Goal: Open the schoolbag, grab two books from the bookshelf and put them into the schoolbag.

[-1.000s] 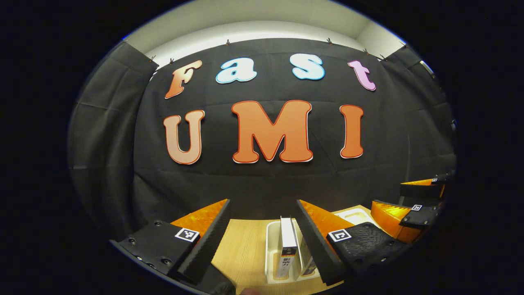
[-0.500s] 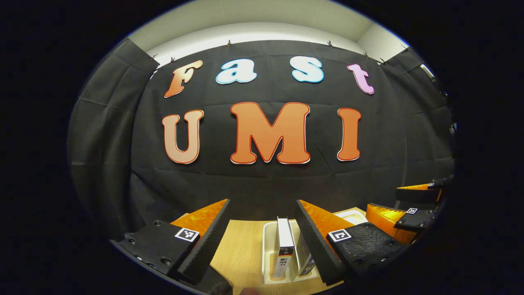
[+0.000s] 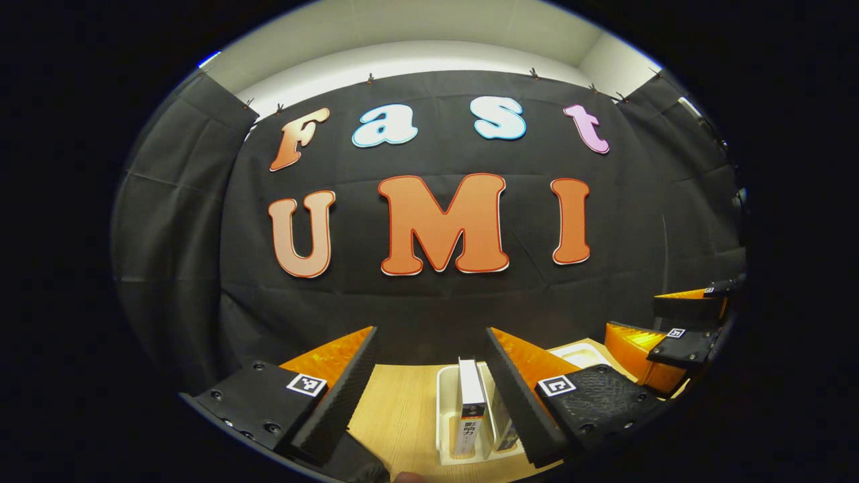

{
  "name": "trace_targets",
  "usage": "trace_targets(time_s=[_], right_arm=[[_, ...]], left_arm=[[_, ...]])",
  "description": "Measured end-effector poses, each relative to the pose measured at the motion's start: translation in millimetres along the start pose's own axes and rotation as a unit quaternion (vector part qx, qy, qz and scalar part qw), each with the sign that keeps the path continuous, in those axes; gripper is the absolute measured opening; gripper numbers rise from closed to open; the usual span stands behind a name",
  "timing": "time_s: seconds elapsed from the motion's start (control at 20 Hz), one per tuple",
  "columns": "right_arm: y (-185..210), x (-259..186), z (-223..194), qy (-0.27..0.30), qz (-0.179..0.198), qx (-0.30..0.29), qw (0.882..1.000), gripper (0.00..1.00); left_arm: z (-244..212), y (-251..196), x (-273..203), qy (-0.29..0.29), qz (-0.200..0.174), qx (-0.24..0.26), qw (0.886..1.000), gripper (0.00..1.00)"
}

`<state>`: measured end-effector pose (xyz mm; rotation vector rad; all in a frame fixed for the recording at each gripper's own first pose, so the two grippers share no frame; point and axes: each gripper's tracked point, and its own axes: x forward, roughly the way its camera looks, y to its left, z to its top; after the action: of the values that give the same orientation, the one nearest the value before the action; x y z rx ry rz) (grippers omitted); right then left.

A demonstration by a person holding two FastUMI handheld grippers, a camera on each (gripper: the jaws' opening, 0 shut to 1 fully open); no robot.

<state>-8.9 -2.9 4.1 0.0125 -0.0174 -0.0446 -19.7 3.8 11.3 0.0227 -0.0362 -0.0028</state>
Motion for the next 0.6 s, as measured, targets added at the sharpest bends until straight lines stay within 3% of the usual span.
trace_targets(time_s=[0.3, 0.6], right_arm=[[0.2, -1.7, 4.5, -0.012, 0.01, 0.015, 1.0, 0.98], [0.5, -1.5, 6.5, -0.026, 0.014, 0.018, 0.999, 0.98]], left_arm=[[3.1, 9.7, -7.7, -0.017, 0.012, 0.021, 1.0, 0.99], [-27.5, 25.5, -17.2, 0.01, 0.028, 0.083, 0.996, 0.98]])
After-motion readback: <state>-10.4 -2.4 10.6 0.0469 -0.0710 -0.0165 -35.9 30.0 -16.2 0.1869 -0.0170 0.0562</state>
